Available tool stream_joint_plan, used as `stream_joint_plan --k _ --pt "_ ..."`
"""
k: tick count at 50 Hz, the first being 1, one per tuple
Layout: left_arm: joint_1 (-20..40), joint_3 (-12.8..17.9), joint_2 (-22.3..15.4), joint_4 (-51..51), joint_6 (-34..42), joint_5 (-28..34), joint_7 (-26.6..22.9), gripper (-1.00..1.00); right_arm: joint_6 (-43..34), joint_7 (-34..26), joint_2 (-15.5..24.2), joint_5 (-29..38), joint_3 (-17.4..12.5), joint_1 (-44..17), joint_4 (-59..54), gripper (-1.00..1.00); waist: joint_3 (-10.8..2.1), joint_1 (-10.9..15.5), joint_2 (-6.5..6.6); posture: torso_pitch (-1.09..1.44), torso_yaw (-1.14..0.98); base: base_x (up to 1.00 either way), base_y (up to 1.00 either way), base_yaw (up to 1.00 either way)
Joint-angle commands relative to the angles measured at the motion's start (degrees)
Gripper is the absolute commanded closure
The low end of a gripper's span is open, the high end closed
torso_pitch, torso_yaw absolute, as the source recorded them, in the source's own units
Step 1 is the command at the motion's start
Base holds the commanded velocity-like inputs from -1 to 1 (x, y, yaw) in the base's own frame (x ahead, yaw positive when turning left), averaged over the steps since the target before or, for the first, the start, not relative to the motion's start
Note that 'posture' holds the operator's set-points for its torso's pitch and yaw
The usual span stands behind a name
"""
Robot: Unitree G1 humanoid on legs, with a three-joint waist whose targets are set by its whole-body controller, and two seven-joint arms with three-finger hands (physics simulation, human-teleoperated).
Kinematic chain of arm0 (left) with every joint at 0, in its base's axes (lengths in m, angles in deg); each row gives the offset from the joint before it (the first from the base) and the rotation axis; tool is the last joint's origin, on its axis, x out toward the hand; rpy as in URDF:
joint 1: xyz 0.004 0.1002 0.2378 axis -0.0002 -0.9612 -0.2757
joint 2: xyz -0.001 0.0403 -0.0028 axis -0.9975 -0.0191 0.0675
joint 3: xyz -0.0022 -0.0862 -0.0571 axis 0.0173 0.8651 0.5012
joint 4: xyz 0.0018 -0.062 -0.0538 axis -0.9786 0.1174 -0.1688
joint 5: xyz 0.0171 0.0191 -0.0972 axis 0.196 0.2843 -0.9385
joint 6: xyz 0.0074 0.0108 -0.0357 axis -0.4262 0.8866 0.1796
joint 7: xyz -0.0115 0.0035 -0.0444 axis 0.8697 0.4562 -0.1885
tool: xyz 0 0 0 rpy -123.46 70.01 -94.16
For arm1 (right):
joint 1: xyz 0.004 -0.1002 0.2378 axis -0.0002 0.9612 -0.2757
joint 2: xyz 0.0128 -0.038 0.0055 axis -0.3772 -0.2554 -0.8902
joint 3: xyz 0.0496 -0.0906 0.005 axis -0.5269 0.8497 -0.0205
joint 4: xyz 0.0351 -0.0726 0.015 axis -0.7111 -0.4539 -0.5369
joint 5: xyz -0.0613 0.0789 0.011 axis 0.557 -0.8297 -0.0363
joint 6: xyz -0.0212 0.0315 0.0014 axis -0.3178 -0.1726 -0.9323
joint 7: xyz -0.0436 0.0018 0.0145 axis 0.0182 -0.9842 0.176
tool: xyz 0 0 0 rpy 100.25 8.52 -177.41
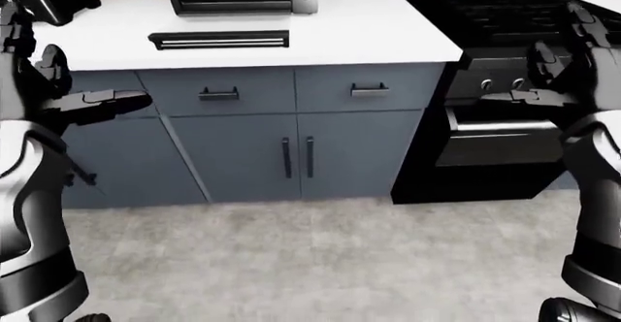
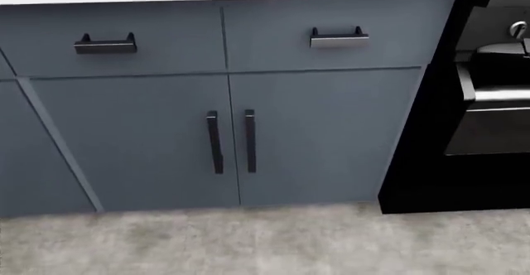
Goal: Close the toaster oven door.
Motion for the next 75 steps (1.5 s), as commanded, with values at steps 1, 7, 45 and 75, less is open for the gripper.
stream_joint_plan --k 1,7,45,75 --pt "1.82 0.96 -1.63 -1.46 -1.06 -0.57 0.3 -1.0 1.64 -0.14 1.5 -0.02 -0.85 -1.83 1.86 -1.0 -1.34 0.01 0.01 0.0 0.0 0.0 0.0 0.0" --pt "2.51 1.14 -2.75 -1.46 -0.35 -2.02 1.08 -1.0 1.75 -0.58 1.93 0.17 -0.79 -1.91 2.32 -1.0 -1.3 -0.02 0.07 0.0 0.0 0.0 0.0 0.0" --pt "5.9 1.55 -7.89 -0.62 0.35 -5.61 2.34 -1.0 -0.72 -1.55 5.09 -1.46 -1.23 -5.41 3.78 -1.0 -1.22 -0.44 1.08 0.0 0.0 0.05 0.03 0.0" --pt "6.1 1.58 -8.39 0.31 -0.09 -5.85 2.78 -1.0 -1.55 -0.92 5.51 -2.43 -1.29 -5.96 4.28 -1.0 -0.94 -0.51 -2.4 0.0 0.0 0.11 0.15 0.0"
